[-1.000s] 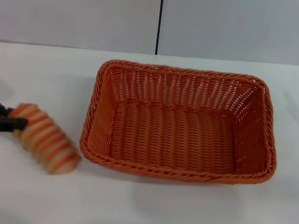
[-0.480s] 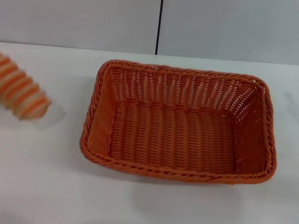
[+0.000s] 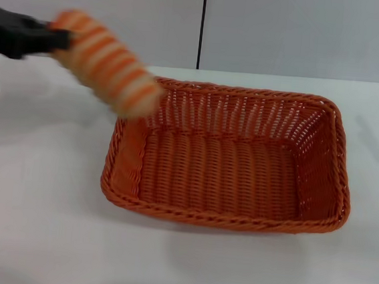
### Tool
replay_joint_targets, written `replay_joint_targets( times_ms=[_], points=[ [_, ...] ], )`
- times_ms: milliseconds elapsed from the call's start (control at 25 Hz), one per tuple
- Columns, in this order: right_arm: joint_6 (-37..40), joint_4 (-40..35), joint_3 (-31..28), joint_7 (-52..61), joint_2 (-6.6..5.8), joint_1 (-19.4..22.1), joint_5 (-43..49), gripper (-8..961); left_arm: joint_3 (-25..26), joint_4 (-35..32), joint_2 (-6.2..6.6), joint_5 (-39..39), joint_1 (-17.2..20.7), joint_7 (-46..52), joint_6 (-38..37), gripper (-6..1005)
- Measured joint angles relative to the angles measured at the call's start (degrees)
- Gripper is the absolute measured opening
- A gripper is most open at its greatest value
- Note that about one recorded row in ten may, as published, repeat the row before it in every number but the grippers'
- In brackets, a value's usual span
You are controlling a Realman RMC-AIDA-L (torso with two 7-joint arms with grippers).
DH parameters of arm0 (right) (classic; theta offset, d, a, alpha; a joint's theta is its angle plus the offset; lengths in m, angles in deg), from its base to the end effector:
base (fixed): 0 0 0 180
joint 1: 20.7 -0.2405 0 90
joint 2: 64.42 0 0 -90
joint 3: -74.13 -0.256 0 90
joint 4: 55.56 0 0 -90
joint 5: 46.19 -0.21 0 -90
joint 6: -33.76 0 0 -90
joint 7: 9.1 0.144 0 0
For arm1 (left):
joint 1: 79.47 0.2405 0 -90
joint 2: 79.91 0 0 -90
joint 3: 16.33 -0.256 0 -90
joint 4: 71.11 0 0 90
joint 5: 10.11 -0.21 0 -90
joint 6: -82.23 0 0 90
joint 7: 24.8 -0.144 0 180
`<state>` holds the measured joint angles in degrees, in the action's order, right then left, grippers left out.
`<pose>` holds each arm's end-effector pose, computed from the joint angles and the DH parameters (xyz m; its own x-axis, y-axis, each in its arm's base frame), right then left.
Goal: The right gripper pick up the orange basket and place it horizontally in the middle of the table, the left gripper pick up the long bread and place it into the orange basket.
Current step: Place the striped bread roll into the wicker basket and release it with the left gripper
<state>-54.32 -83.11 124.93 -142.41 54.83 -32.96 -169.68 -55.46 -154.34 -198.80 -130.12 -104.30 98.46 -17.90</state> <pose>0.3121 0.2801 0.0528 0.5379 0.1800 -0.8236 -0.6447 -0.5416 -0.5395 -0.2159 0.3265 0.1233 0.7387 0.5152 0.4345 0.6550 -0.7009 -0.2824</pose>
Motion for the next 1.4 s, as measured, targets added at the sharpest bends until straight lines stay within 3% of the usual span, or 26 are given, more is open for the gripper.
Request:
replay_joint_targets(
  times_ms=[80, 120, 160, 320, 360, 520, 800, 1120, 1280, 1360, 1400],
  points=[
    [-0.41, 0.01, 0.0, 0.04, 0.01, -0.03, 0.0, 674, -7.62, 1.16, 0.18, 6.93, 3.27, 1.0, 4.74, 196],
    [-0.54, 0.08, 0.0, 0.02, 0.02, -0.04, -0.01, 674, -15.9, 1.59, 0.44, 13.55, 7.08, -0.11, 10.91, 195],
    [-0.54, 0.08, 0.0, 0.02, 0.02, -0.04, -0.01, 674, -15.9, 1.59, 0.44, 13.55, 7.08, -0.11, 10.91, 193],
    [-0.82, 0.34, 0.0, -0.01, 0.02, -0.16, -0.04, 674, -27.22, 3.76, 0.37, 22.55, 12.59, -5.02, 21.7, 186],
    [-0.82, 0.34, 0.0, -0.01, 0.02, -0.16, -0.04, 674, -27.22, 3.76, 0.37, 22.55, 12.59, -5.02, 21.7, 184],
    [-1.06, 0.38, 0.0, -0.02, 0.02, -0.21, -0.07, 674, -37.4, 7.61, 0.46, 30.12, 16.13, -14.04, 29.97, 179],
    [-1.93, 0.39, 0.23, -0.05, 0.0, 0.16, -0.09, 674, -41.79, 12.46, 0.39, 33.88, 17.29, -23.57, 32.95, 181],
    [-3.33, 0.25, -0.01, -0.08, -0.07, 0.27, -0.09, 674, -42.03, 15.52, 0.49, 35.81, 17.06, -26.28, 33.32, 375],
    [-3.78, -0.1, -0.02, -0.29, -0.08, 0.29, -0.09, 674, -41.07, 16.53, 0.75, 36.55, 18.26, -28.97, 32.94, 542],
    [-3.99, -0.11, -0.06, -1.47, -0.19, 0.06, -0.09, 674, -38.08, 17.31, 0.8, 36.63, 18.42, -31.07, 32.15, 602],
    [-4.0, -0.04, -0.16, -2.34, -0.21, -0.14, -0.09, 674, -33.46, 19.03, 0.81, 36.81, 17.77, -32.67, 30.57, 632]
  ],
)
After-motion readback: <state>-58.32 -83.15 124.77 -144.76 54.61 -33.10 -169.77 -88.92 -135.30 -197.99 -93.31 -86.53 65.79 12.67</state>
